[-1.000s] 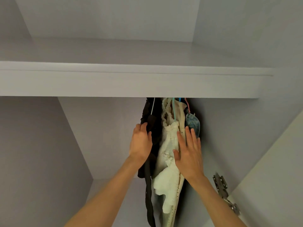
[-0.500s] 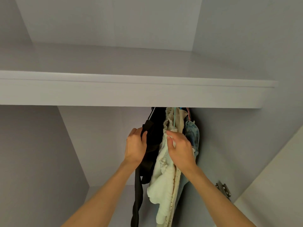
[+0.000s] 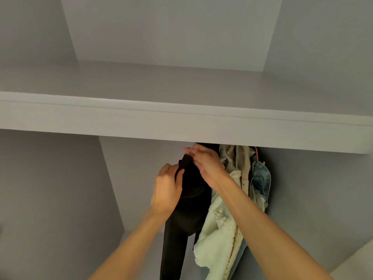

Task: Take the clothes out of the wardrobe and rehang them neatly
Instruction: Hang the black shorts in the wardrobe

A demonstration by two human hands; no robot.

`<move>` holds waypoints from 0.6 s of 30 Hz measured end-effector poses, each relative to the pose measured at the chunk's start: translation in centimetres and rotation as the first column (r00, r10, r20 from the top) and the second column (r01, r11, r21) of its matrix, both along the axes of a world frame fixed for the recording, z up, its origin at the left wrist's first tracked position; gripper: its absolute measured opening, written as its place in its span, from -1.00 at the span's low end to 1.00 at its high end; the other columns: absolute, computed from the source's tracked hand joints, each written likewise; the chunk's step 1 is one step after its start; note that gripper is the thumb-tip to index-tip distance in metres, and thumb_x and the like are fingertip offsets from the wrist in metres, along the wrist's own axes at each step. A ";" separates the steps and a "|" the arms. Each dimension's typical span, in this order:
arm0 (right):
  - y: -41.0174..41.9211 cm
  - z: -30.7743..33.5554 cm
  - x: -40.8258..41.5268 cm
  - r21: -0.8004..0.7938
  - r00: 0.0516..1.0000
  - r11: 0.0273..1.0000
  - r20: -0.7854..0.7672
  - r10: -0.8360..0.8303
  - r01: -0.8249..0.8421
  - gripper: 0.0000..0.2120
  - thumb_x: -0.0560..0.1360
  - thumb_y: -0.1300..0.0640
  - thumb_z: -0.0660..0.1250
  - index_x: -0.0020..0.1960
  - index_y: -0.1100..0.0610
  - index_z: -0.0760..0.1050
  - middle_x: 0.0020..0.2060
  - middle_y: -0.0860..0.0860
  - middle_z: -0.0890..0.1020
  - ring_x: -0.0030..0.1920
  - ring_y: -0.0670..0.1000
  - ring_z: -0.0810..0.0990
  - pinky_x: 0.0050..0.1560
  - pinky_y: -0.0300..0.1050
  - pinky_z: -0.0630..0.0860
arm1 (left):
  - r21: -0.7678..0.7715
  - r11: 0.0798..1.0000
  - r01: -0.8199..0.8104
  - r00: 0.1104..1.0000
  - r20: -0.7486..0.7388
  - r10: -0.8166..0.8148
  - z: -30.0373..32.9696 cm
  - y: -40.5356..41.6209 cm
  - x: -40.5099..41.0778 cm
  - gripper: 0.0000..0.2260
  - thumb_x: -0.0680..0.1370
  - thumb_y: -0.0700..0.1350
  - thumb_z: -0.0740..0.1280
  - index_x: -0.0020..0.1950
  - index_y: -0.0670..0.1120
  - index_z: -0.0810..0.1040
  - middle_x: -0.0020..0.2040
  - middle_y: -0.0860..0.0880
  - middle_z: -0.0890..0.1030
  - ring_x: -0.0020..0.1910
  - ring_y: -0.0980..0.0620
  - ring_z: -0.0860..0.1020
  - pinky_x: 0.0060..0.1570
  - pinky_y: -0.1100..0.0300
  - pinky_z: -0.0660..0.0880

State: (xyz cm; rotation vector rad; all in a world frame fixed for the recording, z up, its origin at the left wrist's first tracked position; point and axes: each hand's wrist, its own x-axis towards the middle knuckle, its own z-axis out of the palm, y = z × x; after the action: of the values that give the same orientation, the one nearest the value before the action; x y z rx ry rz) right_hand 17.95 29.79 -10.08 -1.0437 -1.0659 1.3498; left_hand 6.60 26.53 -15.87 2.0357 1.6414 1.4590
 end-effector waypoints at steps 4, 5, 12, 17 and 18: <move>-0.7 0.7 -0.9 0.038 0.979 0.998 -0.196 0.054 -0.047 -0.78 0.56 0.37 0.16 -0.03 0.16 0.55 -0.05 0.10 0.63 -0.02 -0.01 0.60 -0.13 -0.29 0.53 | 0.042 0.999 -0.018 0.998 0.065 0.015 0.6 -0.9 -0.8 -0.86 0.57 -0.21 0.26 0.04 -0.24 0.56 -0.16 -0.01 0.46 -0.31 0.17 0.41 -0.23 0.52 0.37; -0.9 0.4 -1.2 0.037 0.972 0.997 -0.224 0.068 -0.061 -0.80 0.56 0.36 0.16 0.02 0.17 0.52 -0.07 0.10 0.63 -0.02 -0.01 0.60 -0.15 -0.30 0.54 | 0.040 0.999 -0.025 0.997 0.080 0.022 0.2 -1.3 -0.9 -0.87 0.56 -0.21 0.26 0.03 -0.24 0.55 -0.16 0.00 0.46 -0.30 0.18 0.42 -0.22 0.53 0.35; -3.3 -3.7 -1.8 -0.020 0.999 1.000 0.027 0.022 -0.021 -0.82 0.58 0.30 0.14 0.07 0.16 0.50 -0.34 0.02 0.43 -0.26 -0.04 0.43 0.00 -0.20 0.42 | -0.077 0.978 0.193 0.980 -0.023 -0.195 -3.0 -5.4 -3.0 -0.69 0.54 0.05 0.23 0.11 -0.14 0.54 -0.21 0.08 0.45 -0.20 0.17 0.45 -0.15 0.52 0.31; -4.7 -5.2 -0.5 -0.023 0.833 0.997 0.548 0.074 -0.073 -0.84 0.60 0.14 0.16 0.03 0.17 0.49 -0.30 -0.01 0.48 -0.26 -0.05 0.46 -0.03 -0.12 0.48 | -0.104 0.992 0.072 0.993 -0.081 -0.081 -3.6 -5.3 -7.6 -0.77 0.59 -0.12 0.22 0.17 -0.17 0.54 -0.01 -0.03 0.55 -0.08 0.18 0.48 -0.05 0.47 0.34; -4.9 -5.4 -0.3 0.016 0.708 0.995 0.704 0.061 -0.101 -0.84 0.59 0.10 0.18 0.00 0.16 0.49 -0.29 -0.02 0.50 -0.25 -0.04 0.49 -0.06 -0.11 0.49 | -0.115 0.993 0.031 0.995 -0.094 -0.042 -3.9 -5.1 -8.5 -0.78 0.59 -0.17 0.22 0.18 -0.19 0.54 0.04 -0.08 0.55 -0.01 0.08 0.50 0.02 0.38 0.38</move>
State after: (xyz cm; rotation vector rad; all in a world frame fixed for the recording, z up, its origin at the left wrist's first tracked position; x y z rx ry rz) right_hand 17.66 24.85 -15.51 -1.5470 -1.7181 0.9727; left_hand -1.85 21.40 -19.78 2.0915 1.6716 1.2443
